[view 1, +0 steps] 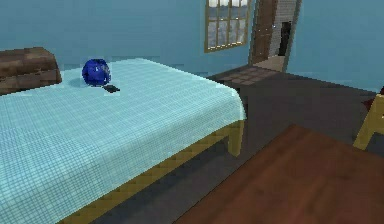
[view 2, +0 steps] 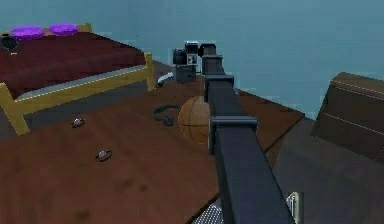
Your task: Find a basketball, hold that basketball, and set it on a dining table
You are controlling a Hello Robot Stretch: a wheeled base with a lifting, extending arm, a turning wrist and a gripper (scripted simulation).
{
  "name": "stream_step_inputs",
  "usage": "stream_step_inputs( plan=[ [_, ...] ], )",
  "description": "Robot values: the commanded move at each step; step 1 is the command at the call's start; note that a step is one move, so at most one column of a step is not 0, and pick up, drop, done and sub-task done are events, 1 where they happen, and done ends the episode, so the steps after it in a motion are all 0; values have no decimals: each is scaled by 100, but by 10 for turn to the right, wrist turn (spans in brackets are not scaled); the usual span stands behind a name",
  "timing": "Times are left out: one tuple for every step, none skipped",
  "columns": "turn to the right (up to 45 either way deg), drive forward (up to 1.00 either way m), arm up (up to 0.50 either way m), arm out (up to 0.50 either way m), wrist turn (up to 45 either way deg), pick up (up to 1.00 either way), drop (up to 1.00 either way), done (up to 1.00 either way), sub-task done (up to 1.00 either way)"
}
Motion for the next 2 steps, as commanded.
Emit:
stream_step_inputs(
  plan=[
    [0, 0, 0, -10, 0, 0, 0, 0, 0],
    [0, 0, 0, 0, 0, 0, 0, 100, 0]
  ],
)
